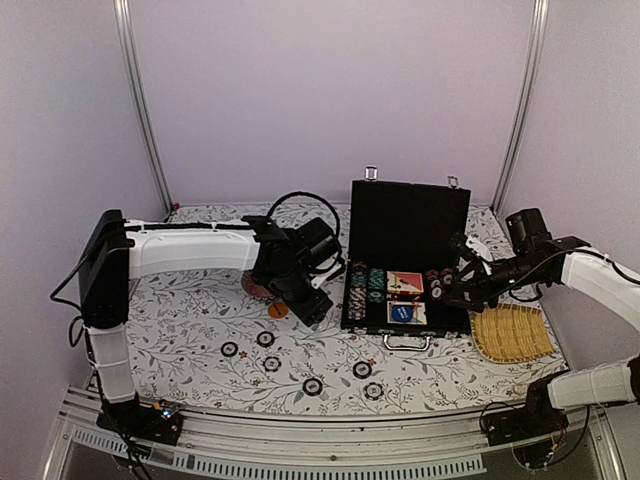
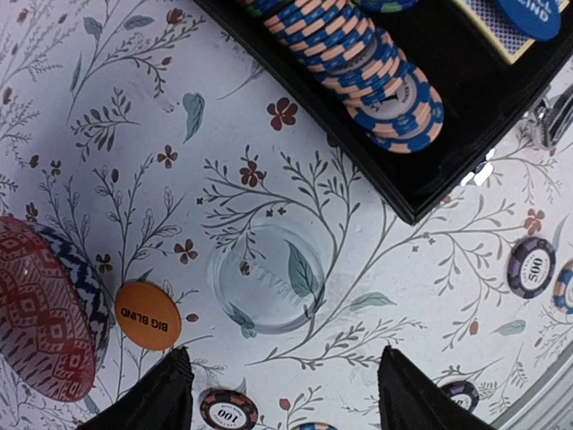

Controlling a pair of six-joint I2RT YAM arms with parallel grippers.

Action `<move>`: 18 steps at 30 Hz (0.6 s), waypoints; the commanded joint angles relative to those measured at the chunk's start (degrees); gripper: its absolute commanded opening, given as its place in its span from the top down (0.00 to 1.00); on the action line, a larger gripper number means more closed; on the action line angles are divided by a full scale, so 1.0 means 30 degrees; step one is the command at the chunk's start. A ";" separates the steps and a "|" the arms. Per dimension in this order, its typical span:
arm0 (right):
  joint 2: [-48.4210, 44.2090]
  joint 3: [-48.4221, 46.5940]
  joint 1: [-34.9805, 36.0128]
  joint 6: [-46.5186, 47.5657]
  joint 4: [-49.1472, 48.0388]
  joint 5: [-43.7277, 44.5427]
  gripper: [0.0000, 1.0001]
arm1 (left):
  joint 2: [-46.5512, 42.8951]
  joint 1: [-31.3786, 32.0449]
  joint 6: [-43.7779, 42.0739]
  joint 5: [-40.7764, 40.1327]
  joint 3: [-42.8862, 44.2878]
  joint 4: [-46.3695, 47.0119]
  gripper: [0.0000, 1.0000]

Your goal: Pack up texas hold em set

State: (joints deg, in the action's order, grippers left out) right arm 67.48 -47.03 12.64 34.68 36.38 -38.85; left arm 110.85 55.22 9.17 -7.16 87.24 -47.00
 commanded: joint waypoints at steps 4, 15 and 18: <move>-0.1605 0.1234 -0.1417 -0.0445 -0.2499 -0.0791 0.36 | 0.2590 -0.0755 0.0244 0.0121 0.2009 -0.2363 0.27; -0.0880 0.1267 -0.1448 -0.0108 -0.2518 -0.0761 0.35 | 0.4360 -0.1532 0.0507 0.1079 0.3049 -0.2562 0.26; -0.0739 0.1272 -0.1479 -0.0049 -0.2491 -0.0786 0.35 | 0.4617 -0.1596 0.0404 0.1506 0.3196 -0.2390 0.26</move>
State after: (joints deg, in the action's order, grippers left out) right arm 64.73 -43.81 8.54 33.95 29.91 -39.79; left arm 123.26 51.11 10.55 -4.91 95.13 -53.89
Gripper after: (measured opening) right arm 0.649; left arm 0.738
